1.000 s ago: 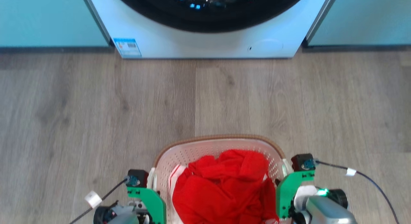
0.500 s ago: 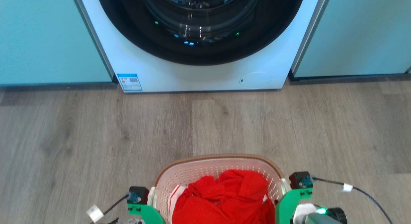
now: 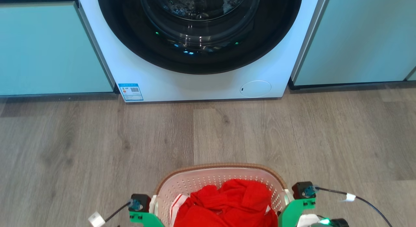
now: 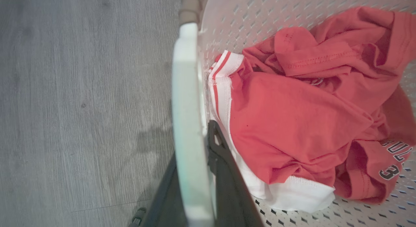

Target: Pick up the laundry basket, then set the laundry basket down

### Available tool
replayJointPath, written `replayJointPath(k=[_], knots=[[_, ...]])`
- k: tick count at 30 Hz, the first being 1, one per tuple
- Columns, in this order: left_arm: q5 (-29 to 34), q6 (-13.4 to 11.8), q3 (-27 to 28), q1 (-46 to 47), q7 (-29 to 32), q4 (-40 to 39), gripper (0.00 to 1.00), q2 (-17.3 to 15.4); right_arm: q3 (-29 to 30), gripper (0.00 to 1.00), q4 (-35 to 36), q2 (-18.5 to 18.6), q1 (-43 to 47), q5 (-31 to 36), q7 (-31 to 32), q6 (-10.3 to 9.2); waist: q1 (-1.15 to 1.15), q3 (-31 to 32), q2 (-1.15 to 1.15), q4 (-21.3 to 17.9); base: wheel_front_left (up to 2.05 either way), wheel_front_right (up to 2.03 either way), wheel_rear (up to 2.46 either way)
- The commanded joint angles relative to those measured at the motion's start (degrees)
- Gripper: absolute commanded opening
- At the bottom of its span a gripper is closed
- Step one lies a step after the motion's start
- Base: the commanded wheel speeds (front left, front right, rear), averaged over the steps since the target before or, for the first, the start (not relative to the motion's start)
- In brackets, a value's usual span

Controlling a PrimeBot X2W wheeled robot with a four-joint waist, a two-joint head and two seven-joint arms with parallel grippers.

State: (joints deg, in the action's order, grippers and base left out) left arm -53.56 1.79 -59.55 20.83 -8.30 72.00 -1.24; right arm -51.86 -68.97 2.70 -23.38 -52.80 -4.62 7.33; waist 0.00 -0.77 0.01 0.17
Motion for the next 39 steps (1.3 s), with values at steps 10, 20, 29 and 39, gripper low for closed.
replayJointPath(k=[10, 20, 29, 39], knots=[[-0.79, -0.63, -0.27, 2.48, -0.91, 0.30, 0.00, -1.64, -3.52, 0.00, 0.19, 0.18, -0.81, -1.47, -0.56, 0.16, 0.00, 0.25, -0.01, -0.31, 0.00, 0.00, 0.00], [-1.48, -0.76, -1.07, 2.75, -0.88, 0.36, 0.00, -1.64, -5.34, 0.00, -0.16, 0.18, -1.45, -3.32, -1.03, 0.16, 0.00, 0.10, -0.01, -0.31, 0.00, 0.00, 0.00], [-2.18, -0.95, -1.69, 2.91, -0.85, 0.38, 0.00, -1.64, -6.82, 0.00, -0.42, 0.18, -1.87, -4.71, -1.50, 0.16, 0.00, -0.12, -0.01, -0.27, 0.00, 0.00, 0.00], [-2.79, -1.13, -2.38, 3.71, -1.06, 0.23, 0.00, -1.64, -8.12, 0.00, -0.90, 0.18, -3.27, -5.89, -2.18, 0.16, 0.00, -1.70, -0.01, -0.29, 0.00, 0.00, 0.00]])
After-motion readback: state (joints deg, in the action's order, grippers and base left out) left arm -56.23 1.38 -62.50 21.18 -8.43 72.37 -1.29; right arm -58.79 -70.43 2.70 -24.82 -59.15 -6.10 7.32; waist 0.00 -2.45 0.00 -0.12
